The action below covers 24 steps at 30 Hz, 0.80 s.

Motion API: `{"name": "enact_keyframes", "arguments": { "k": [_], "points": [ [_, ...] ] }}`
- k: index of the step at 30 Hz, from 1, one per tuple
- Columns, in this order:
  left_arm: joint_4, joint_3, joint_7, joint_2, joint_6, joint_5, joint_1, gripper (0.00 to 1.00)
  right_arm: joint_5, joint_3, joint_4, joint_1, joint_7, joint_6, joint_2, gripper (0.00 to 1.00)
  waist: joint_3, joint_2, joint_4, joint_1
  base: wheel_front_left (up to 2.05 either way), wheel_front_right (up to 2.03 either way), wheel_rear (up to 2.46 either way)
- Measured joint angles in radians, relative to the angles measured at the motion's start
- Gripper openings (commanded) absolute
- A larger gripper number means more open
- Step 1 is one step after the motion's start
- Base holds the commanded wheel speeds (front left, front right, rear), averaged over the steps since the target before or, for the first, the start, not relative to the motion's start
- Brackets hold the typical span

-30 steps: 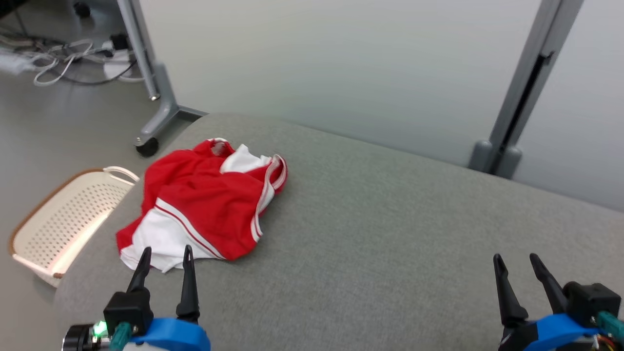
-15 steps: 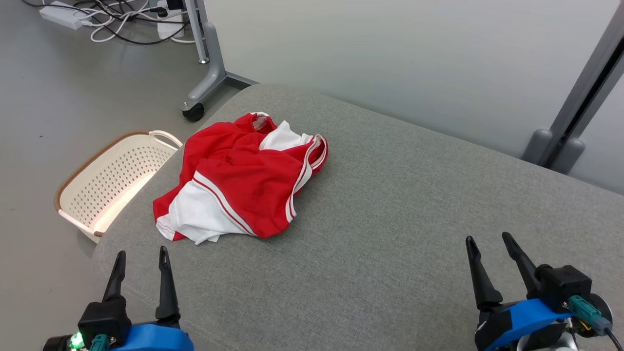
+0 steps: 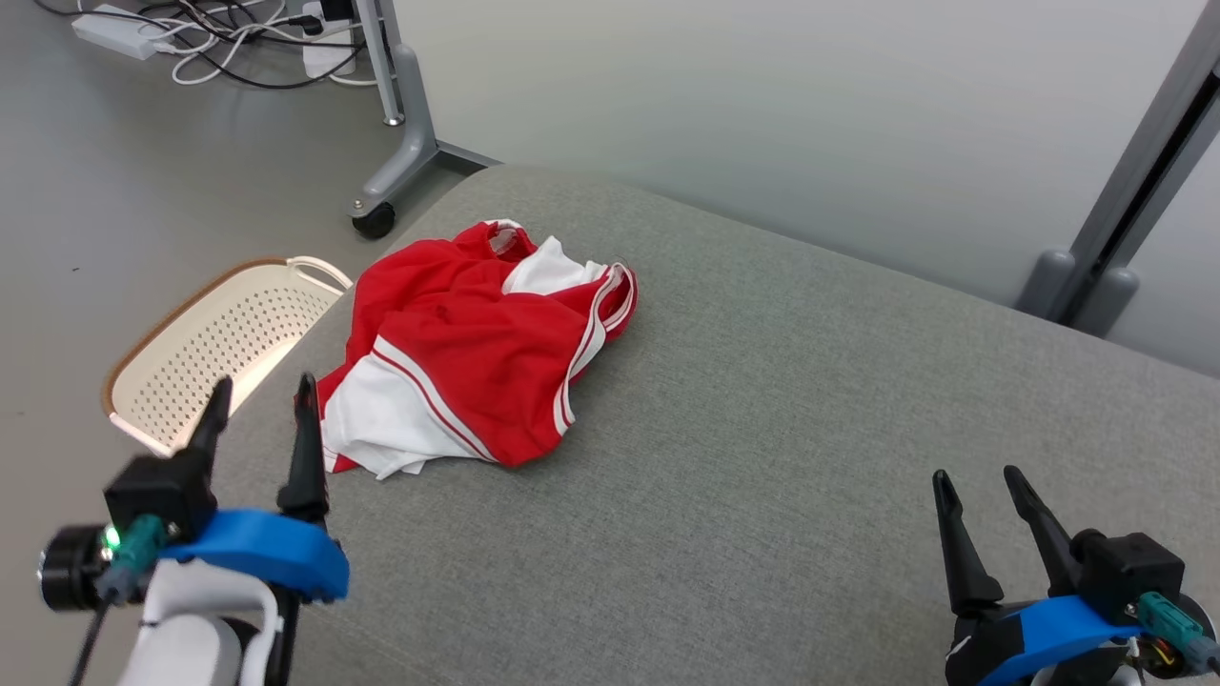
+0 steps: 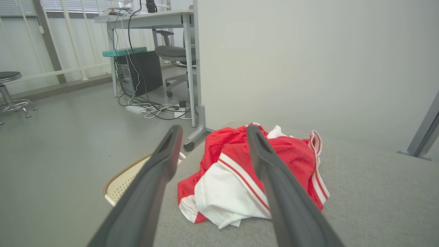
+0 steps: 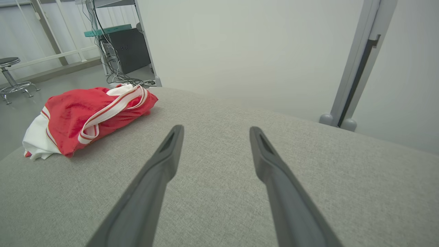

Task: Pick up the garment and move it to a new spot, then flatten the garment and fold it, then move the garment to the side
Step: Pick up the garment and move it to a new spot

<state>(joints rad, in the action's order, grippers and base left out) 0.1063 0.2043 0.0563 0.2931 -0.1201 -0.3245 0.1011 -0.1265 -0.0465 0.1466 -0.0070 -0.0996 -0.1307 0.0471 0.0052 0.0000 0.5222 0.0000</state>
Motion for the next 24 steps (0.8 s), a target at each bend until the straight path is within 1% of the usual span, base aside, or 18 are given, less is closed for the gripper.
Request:
{"name": "enact_keyframes", "arguments": {
  "k": [1,3,6,7,8,11,13,15,17,20,24],
  "points": [
    [-0.002,-0.003,-0.017,0.007,0.016,-0.017,0.036,1.0,-0.002,-0.004,-0.006,0.004,0.0,0.0,0.0,1.0,0.005,0.0001,-0.001,0.0,0.0,0.0,0.0],
    [0.0,-0.026,-0.055,0.037,0.049,-0.044,0.1,1.0,-0.005,-0.002,-0.024,0.004,0.002,0.0,0.0,1.0,0.03,0.0,-0.022,-0.0001,0.0,0.0,0.0],
    [0.019,-0.074,-0.125,0.061,0.076,-0.112,0.205,1.0,-0.002,0.004,-0.049,-0.002,0.012,0.0,0.001,1.0,0.08,0.0,-0.063,0.0002,0.0,0.0,0.0],
    [0.035,-0.094,-0.162,0.066,0.076,-0.147,0.232,1.0,0.002,0.007,-0.056,-0.008,0.019,0.0,0.0,1.0,0.1,0.0001,-0.08,0.0002,0.0,0.0,0.0],
    [0.052,-0.099,-0.199,0.085,0.078,-0.154,0.255,1.0,0.007,0.011,-0.065,-0.014,0.021,0.0,0.0,1.0,0.117,0.0002,-0.096,0.0001,0.0,0.0,0.0],
    [0.091,-0.134,-0.304,0.113,0.088,-0.22,0.329,1.0,0.019,0.013,-0.087,-0.031,0.034,0.0,0.0,1.0,0.174,0.0001,-0.142,0.0003,0.0,0.0,0.0],
    [0.119,-0.16,-0.366,0.116,0.095,-0.282,0.372,1.0,0.028,0.011,-0.106,-0.045,0.041,0.0,0.0,1.0,0.214,0.0001,-0.171,0.0002,0.0,0.0,0.0],
    [0.148,-0.174,-0.417,0.129,0.096,-0.311,0.408,1.0,0.034,0.011,-0.124,-0.058,0.048,0.0,0.0,1.0,0.253,0.0002,-0.198,0.0003,0.0,0.0,0.0],
    [0.179,-0.203,-0.468,0.126,0.094,-0.371,0.443,1.0,0.04,0.009,-0.142,-0.072,0.054,0.0,0.001,1.0,0.286,0.0002,-0.22,0.0004,0.0,0.0,0.0],
    [0.218,-0.207,-0.579,0.138,0.09,-0.419,0.47,1.0,0.051,0.008,-0.162,-0.083,0.064,0.0,0.0,1.0,0.328,0.0003,-0.252,0.0003,0.0,0.0,0.0],
    [0.224,-0.217,-0.703,0.151,0.075,-0.48,0.505,1.0,0.055,0.008,-0.177,-0.088,0.073,0.0,0.0,1.0,0.358,0.0003,-0.28,0.0003,0.0,0.0,0.0]
  ]
}}
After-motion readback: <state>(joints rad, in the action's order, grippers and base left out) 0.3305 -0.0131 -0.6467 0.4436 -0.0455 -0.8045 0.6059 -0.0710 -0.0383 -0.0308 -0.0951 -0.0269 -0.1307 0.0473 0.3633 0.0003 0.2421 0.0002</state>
